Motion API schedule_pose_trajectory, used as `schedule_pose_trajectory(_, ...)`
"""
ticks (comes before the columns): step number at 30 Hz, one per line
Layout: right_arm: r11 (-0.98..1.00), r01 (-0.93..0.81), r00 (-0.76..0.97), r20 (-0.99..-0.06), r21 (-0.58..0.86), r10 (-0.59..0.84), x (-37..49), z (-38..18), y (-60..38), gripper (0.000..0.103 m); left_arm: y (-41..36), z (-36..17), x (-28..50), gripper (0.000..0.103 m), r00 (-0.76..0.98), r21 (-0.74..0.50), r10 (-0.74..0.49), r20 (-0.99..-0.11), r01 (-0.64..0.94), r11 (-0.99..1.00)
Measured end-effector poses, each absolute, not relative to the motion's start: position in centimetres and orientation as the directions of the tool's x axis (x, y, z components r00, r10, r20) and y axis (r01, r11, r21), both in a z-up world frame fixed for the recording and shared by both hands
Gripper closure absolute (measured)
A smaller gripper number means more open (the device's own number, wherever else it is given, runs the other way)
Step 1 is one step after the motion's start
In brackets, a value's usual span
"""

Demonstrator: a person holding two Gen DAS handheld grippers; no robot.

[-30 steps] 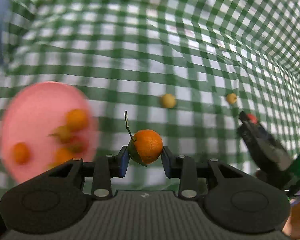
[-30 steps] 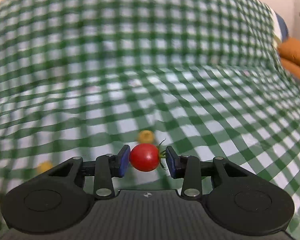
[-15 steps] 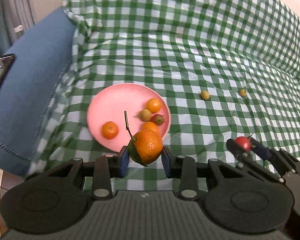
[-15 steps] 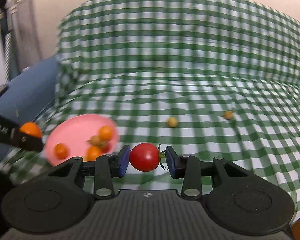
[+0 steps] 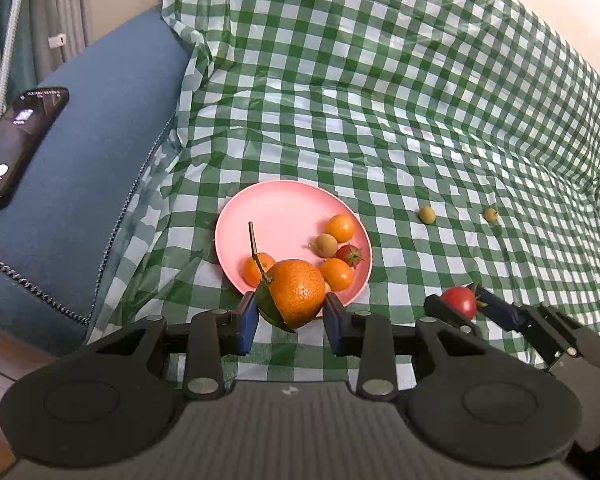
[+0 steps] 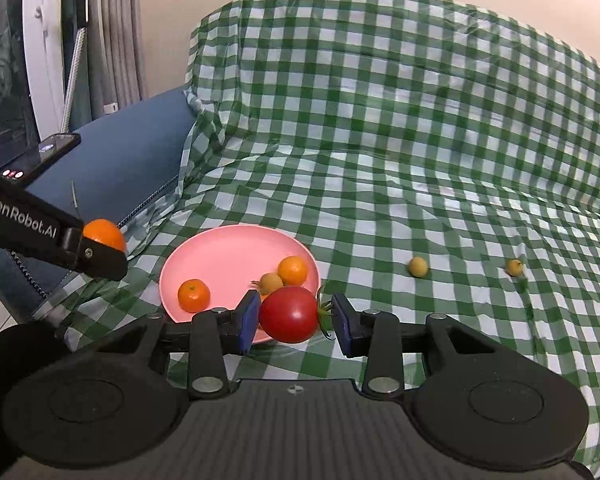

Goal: Organize fruits
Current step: 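Carry the orange and tomato over the pink plate and open both tools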

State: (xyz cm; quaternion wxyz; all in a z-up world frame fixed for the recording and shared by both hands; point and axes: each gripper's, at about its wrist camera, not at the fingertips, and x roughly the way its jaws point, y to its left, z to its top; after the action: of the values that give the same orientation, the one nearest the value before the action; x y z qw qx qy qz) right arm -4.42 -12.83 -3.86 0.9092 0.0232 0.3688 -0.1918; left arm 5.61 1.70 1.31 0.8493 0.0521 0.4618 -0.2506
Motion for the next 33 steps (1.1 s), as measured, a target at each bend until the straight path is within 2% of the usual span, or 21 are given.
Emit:
schedule_pose_trajectory(5,0.931,0.350,0.649,-0.691,-0.100,-0.318,-2.9,-5.0,-13.5,0.063,1.3,0.1,8.3,0.064,0.411,-0.178,-0.396,-0.821,0.475,0.862)
schedule_pose_trajectory(19,0.952,0.286,0.641,-0.717,-0.106,-0.273,3.7,-10.1,-15.2,0.063,-2.4,-4.4,15.4,0.064,0.338,-0.163,-0.362,-0.869,0.494,0.854)
schedule_pose_trajectory(33,0.963,0.249,0.613,-0.753,-0.102,-0.238,6.6,-13.9,-15.4,0.063,-4.5,-9.0,18.9,0.064,0.279,-0.136,-0.337,-0.899,0.555,0.821)
